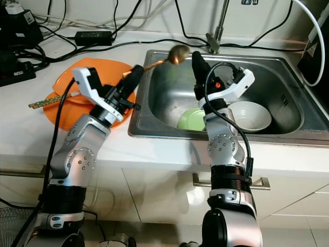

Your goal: Kitchen organization

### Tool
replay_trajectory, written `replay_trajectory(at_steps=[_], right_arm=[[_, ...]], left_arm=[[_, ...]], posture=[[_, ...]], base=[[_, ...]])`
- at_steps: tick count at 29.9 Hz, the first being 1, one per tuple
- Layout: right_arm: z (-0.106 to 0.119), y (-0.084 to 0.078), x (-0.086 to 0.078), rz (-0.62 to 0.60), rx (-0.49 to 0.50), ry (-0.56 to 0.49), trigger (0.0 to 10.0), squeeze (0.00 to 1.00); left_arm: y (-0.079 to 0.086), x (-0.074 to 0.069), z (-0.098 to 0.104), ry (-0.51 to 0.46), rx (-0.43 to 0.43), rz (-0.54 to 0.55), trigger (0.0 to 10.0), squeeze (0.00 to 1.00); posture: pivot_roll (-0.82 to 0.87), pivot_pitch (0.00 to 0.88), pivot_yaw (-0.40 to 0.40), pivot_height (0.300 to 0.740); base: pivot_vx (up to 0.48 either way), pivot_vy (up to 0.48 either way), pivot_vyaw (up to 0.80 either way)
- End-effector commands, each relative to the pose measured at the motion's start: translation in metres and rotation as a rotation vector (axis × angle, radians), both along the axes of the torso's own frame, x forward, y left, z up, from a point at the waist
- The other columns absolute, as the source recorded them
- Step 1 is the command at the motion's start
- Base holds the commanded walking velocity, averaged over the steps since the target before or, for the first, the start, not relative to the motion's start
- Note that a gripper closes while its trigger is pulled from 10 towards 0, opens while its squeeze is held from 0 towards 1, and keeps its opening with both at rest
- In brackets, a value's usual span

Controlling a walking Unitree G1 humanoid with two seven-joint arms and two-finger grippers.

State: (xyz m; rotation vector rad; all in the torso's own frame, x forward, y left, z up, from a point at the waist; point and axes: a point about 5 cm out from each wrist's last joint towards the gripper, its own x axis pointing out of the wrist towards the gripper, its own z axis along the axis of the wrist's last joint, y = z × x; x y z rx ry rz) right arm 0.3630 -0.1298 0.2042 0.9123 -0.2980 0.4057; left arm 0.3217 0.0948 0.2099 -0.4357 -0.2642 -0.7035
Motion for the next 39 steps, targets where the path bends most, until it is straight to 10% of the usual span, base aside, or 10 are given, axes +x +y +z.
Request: replay_trajectory(at_steps=[1, 21, 39], right_arm=[[0.000, -0.001, -0.002, 0.009, 0.021, -0.003, 10.0, 0.00], [0.000, 0.002, -0.003, 0.049, 0.063, -0.008, 10.0, 0.00], [0.003, 0.001, -0.004, 0.059, 0.096, -0.028, 10.0, 0.00]], left_arm=[[-0.005, -0.004, 0.003, -0.012, 0.005, -0.060, 10.0, 0.00], [-0.013, -0.013, -0.004, 0.033, -0.022, -0.194, 10.0, 0.00], [-0.009, -0.010, -0.020, 0.177, -0.225, -0.233, 10.0, 0.00]], posture=[[0.09, 0.013, 0.011, 0.740], [0.09, 0.000, 0.015, 0.740], [0.09, 0.000, 0.017, 0.740]], base=[[0.000, 0.000, 0.00], [0.000, 0.000, 0.00], [0.000, 0.000, 0.00]])
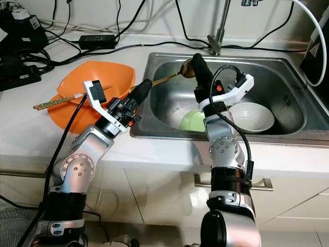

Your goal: Kitchen organization

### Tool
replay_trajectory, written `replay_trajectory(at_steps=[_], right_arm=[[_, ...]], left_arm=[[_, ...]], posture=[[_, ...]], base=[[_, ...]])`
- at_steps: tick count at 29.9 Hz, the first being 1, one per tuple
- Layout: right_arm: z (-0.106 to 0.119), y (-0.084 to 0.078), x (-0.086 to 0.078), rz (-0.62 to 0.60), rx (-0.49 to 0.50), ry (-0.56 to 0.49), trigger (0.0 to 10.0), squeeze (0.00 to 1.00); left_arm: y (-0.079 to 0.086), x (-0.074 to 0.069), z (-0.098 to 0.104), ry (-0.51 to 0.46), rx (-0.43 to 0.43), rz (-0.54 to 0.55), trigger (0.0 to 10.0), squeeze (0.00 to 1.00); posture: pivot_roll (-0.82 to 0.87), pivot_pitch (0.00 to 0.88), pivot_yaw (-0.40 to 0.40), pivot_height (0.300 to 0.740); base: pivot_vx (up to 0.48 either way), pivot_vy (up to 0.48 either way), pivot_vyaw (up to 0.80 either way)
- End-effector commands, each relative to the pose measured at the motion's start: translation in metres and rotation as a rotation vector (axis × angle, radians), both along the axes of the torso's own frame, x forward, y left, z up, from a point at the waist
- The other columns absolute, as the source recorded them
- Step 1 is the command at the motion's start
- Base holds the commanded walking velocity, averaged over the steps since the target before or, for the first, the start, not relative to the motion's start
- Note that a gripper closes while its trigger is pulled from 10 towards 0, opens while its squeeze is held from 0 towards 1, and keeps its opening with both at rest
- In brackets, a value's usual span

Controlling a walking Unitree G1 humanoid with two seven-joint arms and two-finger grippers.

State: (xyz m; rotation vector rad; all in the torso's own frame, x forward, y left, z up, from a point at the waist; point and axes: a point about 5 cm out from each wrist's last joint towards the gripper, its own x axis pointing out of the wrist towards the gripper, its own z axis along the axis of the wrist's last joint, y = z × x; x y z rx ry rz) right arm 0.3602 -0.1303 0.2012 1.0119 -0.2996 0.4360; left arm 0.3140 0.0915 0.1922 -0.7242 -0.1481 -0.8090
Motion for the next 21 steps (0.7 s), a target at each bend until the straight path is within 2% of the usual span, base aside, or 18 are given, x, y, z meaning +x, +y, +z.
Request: replay_trajectory(at_steps=[1, 11, 21], right_arm=[[0.006, 0.001, -0.001, 0.013, 0.003, -0.027, 10.0, 0.00], [0.001, 0.000, -0.001, 0.005, -0.005, -0.012, 10.0, 0.00], [0.002, -0.003, -0.001, -0.007, -0.002, -0.013, 10.0, 0.00]], left_arm=[[-0.006, -0.002, -0.002, 0.013, -0.027, -0.058, 10.0, 0.00], [0.005, -0.001, 0.011, -0.013, -0.111, -0.034, 10.0, 0.00], [-0.001, -0.004, 0.001, 0.032, -0.068, -0.082, 10.0, 0.00]], posture=[[0.09, 0.000, 0.016, 0.740], [0.10, 0.006, 0.015, 0.740], [0.09, 0.019, 0.016, 0.740]], base=[[0.000, 0.000, 0.00], [0.000, 0.000, 0.00], [0.000, 0.000, 0.00]])
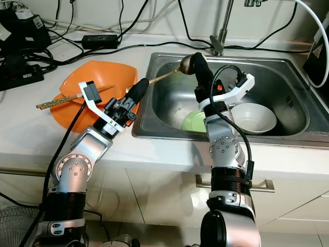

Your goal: Kitchen organization

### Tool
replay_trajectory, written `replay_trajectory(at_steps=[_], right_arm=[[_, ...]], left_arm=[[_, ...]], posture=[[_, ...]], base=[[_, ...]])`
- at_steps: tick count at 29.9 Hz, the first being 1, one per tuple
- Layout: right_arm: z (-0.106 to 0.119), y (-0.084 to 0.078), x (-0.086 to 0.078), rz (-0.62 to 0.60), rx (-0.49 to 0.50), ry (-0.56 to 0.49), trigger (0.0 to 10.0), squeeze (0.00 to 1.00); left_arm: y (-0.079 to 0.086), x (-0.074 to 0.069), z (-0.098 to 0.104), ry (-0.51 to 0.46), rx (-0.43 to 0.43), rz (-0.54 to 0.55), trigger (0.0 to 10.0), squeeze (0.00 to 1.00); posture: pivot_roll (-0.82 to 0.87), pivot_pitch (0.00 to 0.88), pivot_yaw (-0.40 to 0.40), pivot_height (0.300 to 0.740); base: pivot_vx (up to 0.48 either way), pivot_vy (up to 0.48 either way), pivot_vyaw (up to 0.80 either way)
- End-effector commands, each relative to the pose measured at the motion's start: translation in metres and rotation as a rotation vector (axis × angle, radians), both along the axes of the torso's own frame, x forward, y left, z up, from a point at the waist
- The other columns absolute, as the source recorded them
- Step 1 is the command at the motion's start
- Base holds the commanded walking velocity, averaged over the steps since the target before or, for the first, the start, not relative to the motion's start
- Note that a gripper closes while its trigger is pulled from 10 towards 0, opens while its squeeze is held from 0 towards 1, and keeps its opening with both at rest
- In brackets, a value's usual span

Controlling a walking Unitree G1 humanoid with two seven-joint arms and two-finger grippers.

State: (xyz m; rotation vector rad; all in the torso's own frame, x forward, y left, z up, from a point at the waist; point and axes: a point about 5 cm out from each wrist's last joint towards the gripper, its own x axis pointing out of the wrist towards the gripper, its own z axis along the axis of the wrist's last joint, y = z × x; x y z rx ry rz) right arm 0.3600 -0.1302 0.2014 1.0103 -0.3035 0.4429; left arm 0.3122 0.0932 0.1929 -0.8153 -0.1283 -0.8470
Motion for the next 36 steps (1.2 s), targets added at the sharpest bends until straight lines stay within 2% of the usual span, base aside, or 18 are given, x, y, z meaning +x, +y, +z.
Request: replay_trajectory(at_steps=[1, 2, 7, 8, 9, 10, 11, 12, 22, 30, 31, 32, 35, 36], right_arm=[[0.002, -0.003, -0.001, -0.012, 0.000, -0.007, 10.0, 0.00], [0.002, -0.004, -0.001, -0.016, 0.002, -0.008, 10.0, 0.00], [0.002, -0.004, -0.001, -0.018, 0.004, -0.009, 10.0, 0.00], [0.002, -0.004, -0.001, -0.019, 0.006, -0.009, 7.7, 0.00], [0.002, -0.004, -0.001, -0.019, 0.007, -0.009, 4.3, 0.00], [0.002, -0.005, -0.001, -0.021, 0.009, -0.009, 2.9, 0.00], [0.002, -0.005, -0.001, -0.022, 0.010, -0.008, 2.9, 0.00], [0.002, -0.005, -0.001, -0.024, 0.012, -0.007, 0.0, 0.00], [0.001, -0.001, -0.002, -0.011, 0.015, -0.009, 0.0, 0.00], [0.001, 0.002, -0.003, -0.001, 0.015, -0.010, 0.0, 0.00], [0.001, 0.002, -0.003, 0.000, 0.016, -0.011, 0.0, 0.00], [0.001, 0.003, -0.004, 0.000, 0.016, -0.013, 0.0, 0.00], [0.001, 0.003, -0.004, 0.000, 0.017, -0.011, 0.0, 0.00], [0.001, 0.003, -0.004, 0.000, 0.017, -0.011, 0.0, 0.00]], left_arm=[[-0.003, -0.002, -0.002, 0.004, 0.008, -0.027, 10.0, 0.00], [-0.003, -0.001, -0.007, 0.025, 0.012, -0.019, 10.0, 0.00], [-0.003, 0.000, -0.010, 0.034, 0.015, -0.011, 10.0, 0.00], [-0.002, 0.000, -0.009, 0.032, 0.010, -0.007, 10.0, 0.00], [-0.001, 0.000, -0.008, 0.032, 0.009, -0.005, 10.0, 0.00], [-0.001, 0.001, -0.008, 0.031, 0.007, -0.001, 10.0, 0.00], [0.000, 0.001, -0.008, 0.030, 0.007, 0.001, 10.0, 0.00], [0.000, 0.002, -0.007, 0.030, 0.005, 0.006, 10.0, 0.00], [0.001, 0.003, -0.008, 0.061, -0.049, 0.024, 10.0, 0.00], [-0.002, 0.002, -0.010, 0.074, -0.053, 0.000, 10.0, 0.00], [-0.004, 0.001, -0.011, 0.076, -0.041, -0.011, 10.0, 0.00], [-0.011, -0.001, -0.015, 0.077, 0.027, -0.039, 10.0, 0.00], [-0.018, -0.002, -0.024, 0.099, 0.125, -0.033, 10.0, 0.00], [-0.018, -0.002, -0.024, 0.099, 0.125, -0.033, 10.0, 0.00]], posture=[[0.09, 0.022, 0.015, 0.740], [0.09, 0.025, 0.013, 0.740], [0.09, 0.027, 0.013, 0.740], [0.10, 0.028, 0.013, 0.740], [0.10, 0.028, 0.013, 0.740], [0.10, 0.028, 0.012, 0.740], [0.10, 0.028, 0.012, 0.740], [0.10, 0.028, 0.012, 0.740], [0.10, 0.039, 0.012, 0.740], [0.10, 0.041, 0.014, 0.740], [0.10, 0.040, 0.014, 0.740], [0.10, 0.040, 0.016, 0.740], [0.10, 0.043, 0.018, 0.740], [0.10, 0.043, 0.018, 0.740]], base=[[0.000, 0.000, 0.00], [0.000, 0.000, 0.00], [0.000, 0.000, 0.00], [0.000, 0.000, 0.00], [0.000, 0.000, 0.00], [0.000, 0.000, 0.00], [0.000, 0.000, 0.00], [0.000, 0.000, 0.00], [0.000, 0.000, 0.00], [0.000, 0.000, 0.00], [0.000, 0.000, 0.00], [0.000, 0.000, 0.00], [0.000, 0.000, 0.00], [0.000, 0.000, 0.00]])
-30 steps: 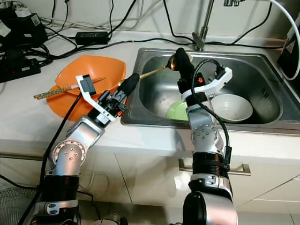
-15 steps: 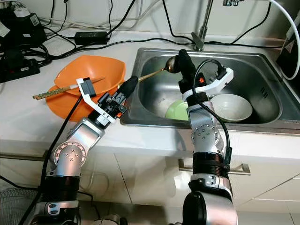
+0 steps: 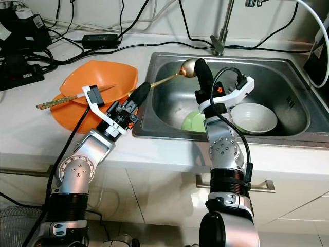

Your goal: Kitchen organization

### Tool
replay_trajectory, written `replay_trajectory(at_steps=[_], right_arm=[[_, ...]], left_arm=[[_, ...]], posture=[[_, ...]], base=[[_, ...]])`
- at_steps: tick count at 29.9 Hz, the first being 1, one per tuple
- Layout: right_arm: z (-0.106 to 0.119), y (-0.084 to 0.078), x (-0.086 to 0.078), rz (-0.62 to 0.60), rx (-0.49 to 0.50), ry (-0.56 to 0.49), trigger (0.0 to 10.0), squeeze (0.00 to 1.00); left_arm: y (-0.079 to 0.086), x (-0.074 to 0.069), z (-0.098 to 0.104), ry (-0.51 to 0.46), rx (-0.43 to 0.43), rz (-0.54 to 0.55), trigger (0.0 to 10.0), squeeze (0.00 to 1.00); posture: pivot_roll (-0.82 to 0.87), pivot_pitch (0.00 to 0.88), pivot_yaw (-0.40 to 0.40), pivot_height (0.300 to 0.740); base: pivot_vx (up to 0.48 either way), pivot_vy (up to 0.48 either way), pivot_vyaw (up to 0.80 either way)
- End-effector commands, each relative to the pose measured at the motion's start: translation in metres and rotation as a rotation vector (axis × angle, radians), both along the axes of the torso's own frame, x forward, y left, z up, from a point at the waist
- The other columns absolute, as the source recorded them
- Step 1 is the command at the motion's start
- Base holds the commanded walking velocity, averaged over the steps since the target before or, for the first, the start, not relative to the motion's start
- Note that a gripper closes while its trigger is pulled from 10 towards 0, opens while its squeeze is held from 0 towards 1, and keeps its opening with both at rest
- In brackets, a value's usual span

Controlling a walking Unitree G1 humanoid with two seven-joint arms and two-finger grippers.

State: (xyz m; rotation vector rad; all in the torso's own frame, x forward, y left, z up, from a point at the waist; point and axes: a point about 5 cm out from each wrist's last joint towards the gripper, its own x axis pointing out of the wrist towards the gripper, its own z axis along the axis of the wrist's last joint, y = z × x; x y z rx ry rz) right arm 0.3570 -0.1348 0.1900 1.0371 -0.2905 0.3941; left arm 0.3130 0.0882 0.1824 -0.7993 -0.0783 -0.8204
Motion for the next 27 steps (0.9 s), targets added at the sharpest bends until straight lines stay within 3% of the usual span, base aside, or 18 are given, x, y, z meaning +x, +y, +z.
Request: replay_trajectory(at_steps=[1, 2, 14, 15, 16, 17, 20, 21, 27], right_arm=[[0.012, 0.007, -0.001, 0.028, -0.011, -0.045, 10.0, 0.00], [0.012, 0.007, -0.001, 0.027, -0.012, -0.043, 10.0, 0.00], [0.012, 0.005, -0.001, 0.014, 0.011, -0.036, 10.0, 0.00], [0.012, 0.005, -0.001, 0.013, 0.014, -0.038, 7.9, 0.00], [0.013, 0.004, -0.001, 0.014, 0.018, -0.045, 1.2, 0.00], [0.015, 0.005, -0.002, 0.015, 0.022, -0.053, 0.0, 0.00], [0.016, 0.004, -0.002, 0.006, 0.023, -0.054, 0.0, 0.00], [0.015, 0.001, -0.001, -0.015, 0.034, -0.038, 0.0, 0.00], [0.022, -0.012, 0.004, -0.090, 0.059, -0.030, 0.0, 0.00]], left_arm=[[-0.016, -0.001, -0.018, 0.076, 0.130, -0.027, 10.0, 0.01], [-0.017, -0.001, -0.019, 0.078, 0.134, -0.023, 10.0, 1.00], [-0.017, -0.001, -0.020, 0.083, 0.141, -0.025, 10.0, 1.00], [-0.017, -0.001, -0.020, 0.084, 0.142, -0.023, 10.0, 1.00], [-0.017, -0.001, -0.020, 0.086, 0.144, -0.022, 10.0, 1.00], [-0.017, -0.001, -0.020, 0.086, 0.147, -0.020, 10.0, 1.00], [-0.016, 0.000, -0.021, 0.089, 0.154, -0.011, 10.0, 1.00], [-0.015, 0.000, -0.021, 0.090, 0.160, -0.007, 10.0, 0.00], [-0.014, -0.002, -0.021, 0.083, 0.182, -0.018, 10.0, 0.00]], posture=[[0.10, 0.044, 0.020, 0.740], [0.10, 0.044, 0.020, 0.740], [0.10, 0.046, 0.024, 0.740], [0.10, 0.045, 0.024, 0.740], [0.10, 0.045, 0.023, 0.740], [0.10, 0.044, 0.023, 0.740], [0.10, 0.046, 0.023, 0.740], [0.10, 0.047, 0.022, 0.740], [0.10, 0.046, 0.021, 0.740]], base=[[0.000, 0.000, 0.00], [0.000, 0.000, 0.00], [0.000, 0.000, 0.00], [0.000, 0.000, 0.00], [0.000, 0.000, 0.00], [0.000, 0.000, 0.00], [0.000, 0.000, 0.00], [0.000, 0.000, 0.00], [0.000, 0.000, 0.00]])
